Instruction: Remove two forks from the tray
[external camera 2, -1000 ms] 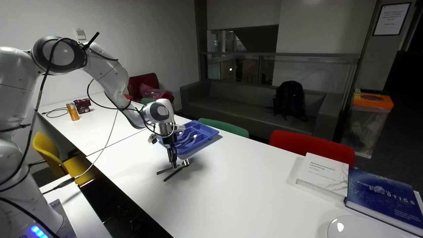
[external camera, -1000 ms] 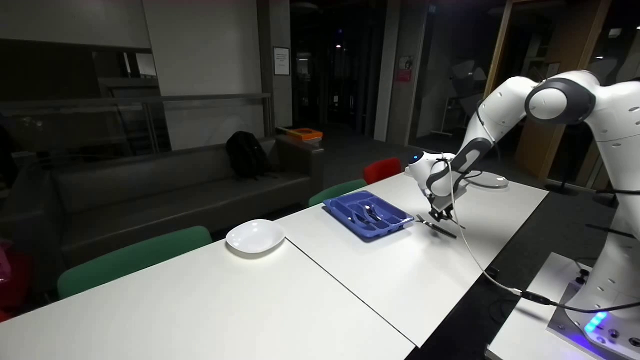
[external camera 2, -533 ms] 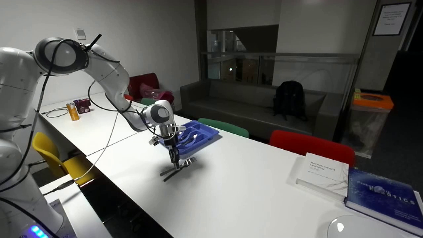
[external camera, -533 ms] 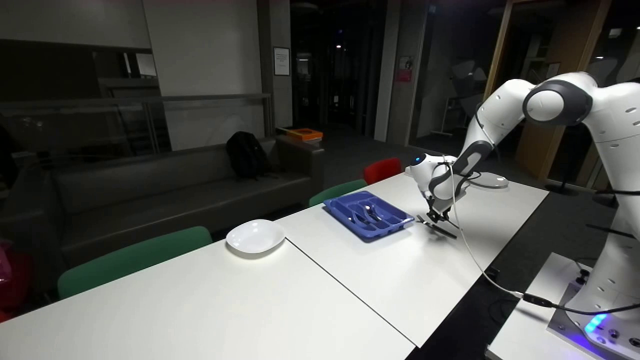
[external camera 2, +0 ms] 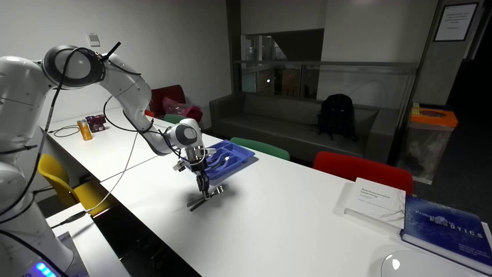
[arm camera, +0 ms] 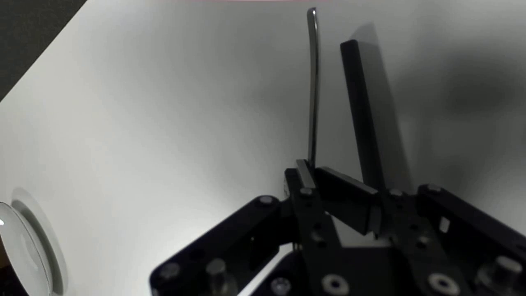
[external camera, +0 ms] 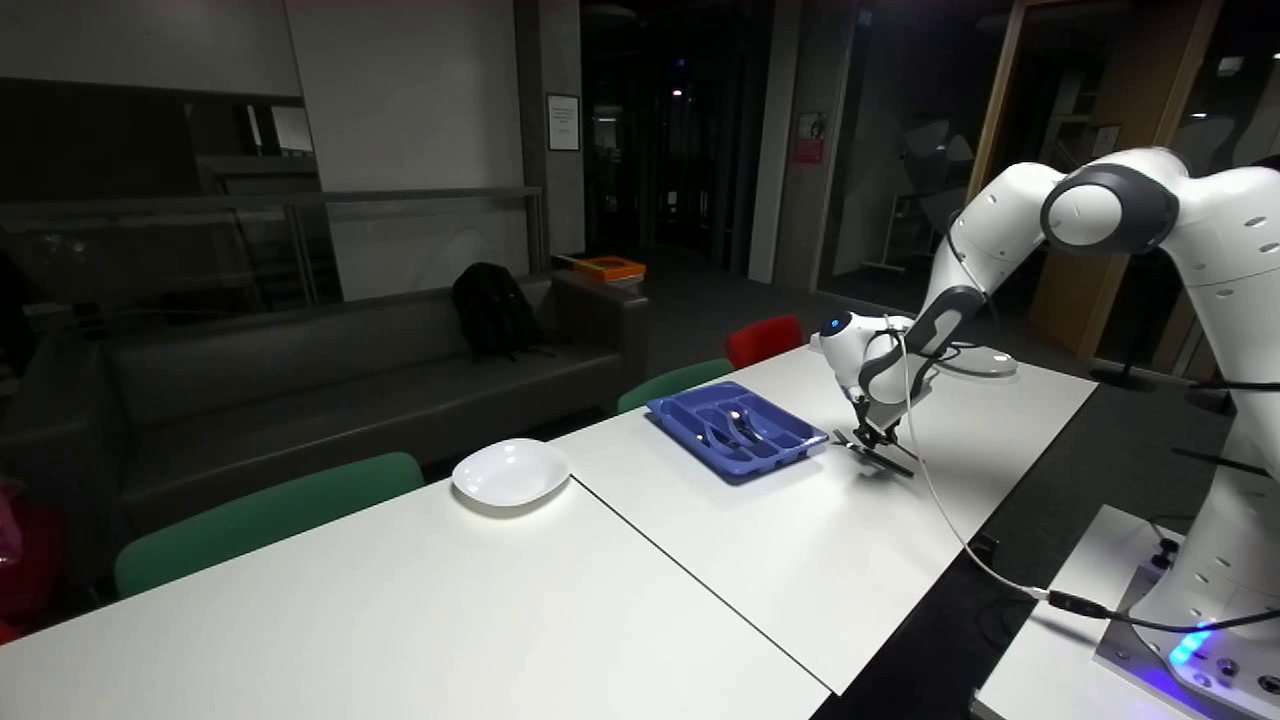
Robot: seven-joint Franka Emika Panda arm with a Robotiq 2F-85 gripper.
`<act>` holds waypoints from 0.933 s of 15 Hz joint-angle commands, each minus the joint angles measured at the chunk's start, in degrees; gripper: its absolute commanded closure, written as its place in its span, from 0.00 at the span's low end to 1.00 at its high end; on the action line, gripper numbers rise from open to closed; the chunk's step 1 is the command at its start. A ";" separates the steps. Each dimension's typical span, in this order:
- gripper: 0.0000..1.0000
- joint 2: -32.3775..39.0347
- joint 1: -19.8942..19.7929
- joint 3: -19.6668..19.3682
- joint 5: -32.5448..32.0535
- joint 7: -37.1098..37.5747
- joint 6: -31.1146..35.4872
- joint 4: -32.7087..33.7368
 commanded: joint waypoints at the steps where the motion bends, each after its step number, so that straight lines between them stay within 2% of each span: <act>1: 0.98 -0.50 -1.07 0.15 -2.06 -1.04 1.84 -1.04; 10: 0.98 2.72 -0.93 -0.26 -2.33 -1.53 4.56 -0.27; 11: 0.67 2.95 -0.89 -0.31 -2.18 -1.60 4.72 -0.25; 12: 0.66 3.09 -0.90 -0.35 -2.01 -1.65 4.72 -0.24; 14: 0.51 3.39 -0.91 -0.49 -1.94 -1.52 4.64 0.05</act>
